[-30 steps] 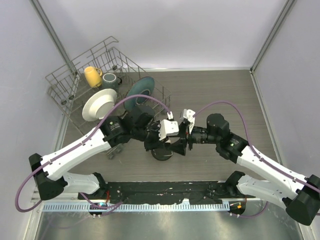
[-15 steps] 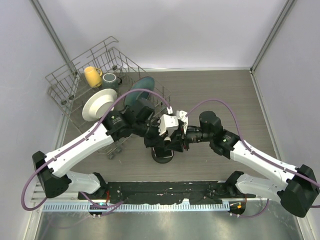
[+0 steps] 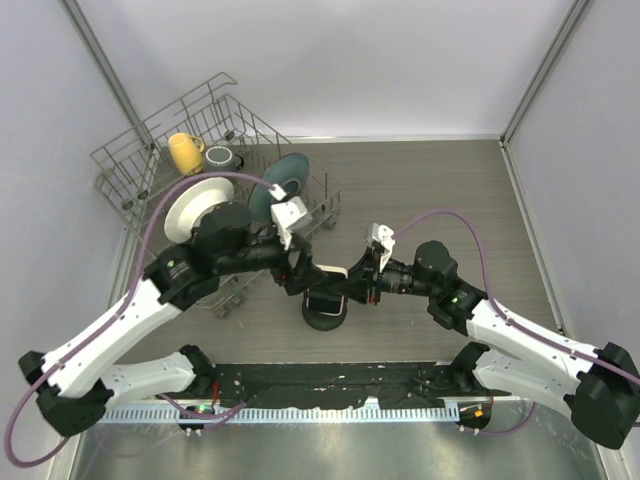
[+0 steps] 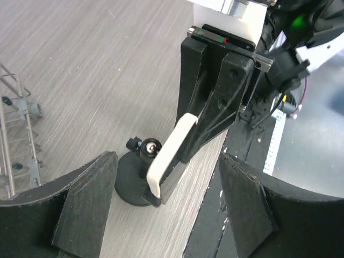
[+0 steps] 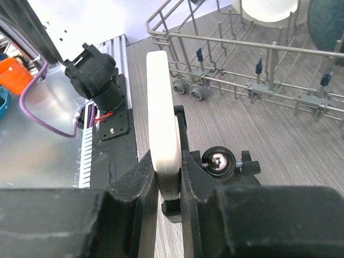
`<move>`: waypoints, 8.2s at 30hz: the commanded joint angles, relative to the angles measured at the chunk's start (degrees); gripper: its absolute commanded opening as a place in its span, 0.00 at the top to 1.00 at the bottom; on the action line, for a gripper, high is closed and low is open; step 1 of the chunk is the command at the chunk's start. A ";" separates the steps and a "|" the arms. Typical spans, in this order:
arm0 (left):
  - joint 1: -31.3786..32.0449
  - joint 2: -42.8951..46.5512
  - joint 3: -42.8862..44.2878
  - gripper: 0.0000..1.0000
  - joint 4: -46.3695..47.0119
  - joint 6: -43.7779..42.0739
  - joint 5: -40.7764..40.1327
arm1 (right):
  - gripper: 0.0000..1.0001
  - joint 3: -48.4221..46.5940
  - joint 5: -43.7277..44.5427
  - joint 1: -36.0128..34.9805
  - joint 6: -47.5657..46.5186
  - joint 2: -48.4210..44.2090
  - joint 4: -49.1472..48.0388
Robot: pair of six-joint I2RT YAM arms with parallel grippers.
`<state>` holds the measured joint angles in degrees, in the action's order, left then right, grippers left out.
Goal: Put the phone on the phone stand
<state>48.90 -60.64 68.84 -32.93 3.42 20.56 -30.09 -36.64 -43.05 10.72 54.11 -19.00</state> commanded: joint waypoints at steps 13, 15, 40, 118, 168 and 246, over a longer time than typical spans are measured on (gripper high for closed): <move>-0.39 15.22 -30.26 0.18 23.97 17.49 3.70 | 0.99 0.82 0.61 3.06 4.84 -5.24 -3.41; -0.39 13.63 -29.90 0.21 23.09 18.02 1.60 | 0.99 0.12 -0.18 3.41 4.22 -5.50 -1.92; 0.05 9.84 -39.21 0.38 38.70 22.41 3.87 | 0.99 1.26 -6.51 8.07 9.14 -5.77 -6.75; 0.40 24.08 -26.56 0.39 11.48 20.22 -13.44 | 0.99 1.26 21.34 8.33 2.11 -13.85 1.86; 0.31 21.97 -24.19 0.40 15.09 22.24 -6.05 | 0.99 -96.63 -34.63 39.88 5.36 87.02 -19.14; 0.31 28.46 -13.47 0.39 2.08 28.57 -15.28 | 0.06 -32.62 57.42 13.96 17.57 0.19 44.68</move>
<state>49.36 -33.67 52.73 -29.98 31.09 7.25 -69.10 26.41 -26.44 22.39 70.59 24.60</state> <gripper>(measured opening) 0.607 0.929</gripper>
